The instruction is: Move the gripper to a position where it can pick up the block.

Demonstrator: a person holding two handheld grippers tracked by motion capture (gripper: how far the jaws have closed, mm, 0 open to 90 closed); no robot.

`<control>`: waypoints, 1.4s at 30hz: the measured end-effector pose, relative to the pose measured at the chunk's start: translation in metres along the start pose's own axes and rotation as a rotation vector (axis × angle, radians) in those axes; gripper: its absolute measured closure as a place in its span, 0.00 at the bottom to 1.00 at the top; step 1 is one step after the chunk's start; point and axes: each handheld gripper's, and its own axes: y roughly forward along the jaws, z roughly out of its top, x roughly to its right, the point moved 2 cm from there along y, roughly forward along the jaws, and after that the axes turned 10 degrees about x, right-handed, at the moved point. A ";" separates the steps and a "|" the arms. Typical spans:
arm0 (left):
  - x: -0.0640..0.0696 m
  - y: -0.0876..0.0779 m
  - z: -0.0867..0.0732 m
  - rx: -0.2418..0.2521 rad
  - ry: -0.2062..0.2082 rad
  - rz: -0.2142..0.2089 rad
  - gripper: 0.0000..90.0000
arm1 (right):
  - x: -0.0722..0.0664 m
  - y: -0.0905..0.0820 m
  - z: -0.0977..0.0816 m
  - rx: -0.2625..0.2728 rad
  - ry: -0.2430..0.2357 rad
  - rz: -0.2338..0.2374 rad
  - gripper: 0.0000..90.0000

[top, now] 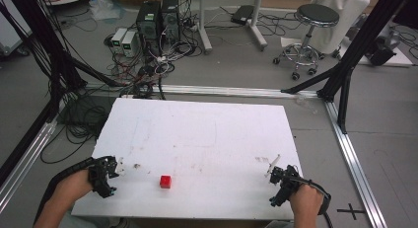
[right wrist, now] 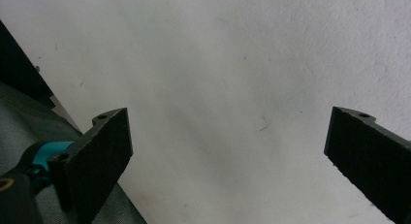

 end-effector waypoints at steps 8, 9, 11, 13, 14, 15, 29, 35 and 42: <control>0.001 0.003 0.021 0.005 0.033 -0.013 0.28 | 0.001 -0.001 0.002 0.014 -0.008 0.001 0.03; 0.001 0.003 0.024 0.002 0.041 -0.016 0.28 | 0.001 -0.001 0.002 0.017 -0.010 0.003 0.03; 0.001 0.004 0.028 -0.004 0.053 -0.023 0.28 | 0.001 -0.001 0.002 0.018 -0.008 0.001 0.03; 0.000 0.004 0.033 0.000 0.059 -0.025 0.28 | 0.001 -0.001 0.001 0.024 -0.010 0.003 0.03; -0.001 0.005 0.035 0.005 0.060 -0.023 0.28 | 0.001 -0.001 0.002 0.026 -0.009 0.003 0.03; -0.001 0.006 0.037 0.007 0.062 -0.019 0.28 | 0.001 -0.001 0.002 0.029 -0.008 0.004 0.03; 0.000 0.012 0.064 0.008 0.134 -0.051 0.28 | 0.001 0.001 0.006 0.041 -0.024 0.016 0.03; 0.005 0.013 0.077 0.007 0.186 -0.074 0.28 | 0.000 0.004 0.009 0.032 -0.035 0.023 0.03; 0.011 0.015 0.092 0.008 0.240 -0.096 0.28 | 0.000 0.004 0.009 0.035 -0.034 0.026 0.03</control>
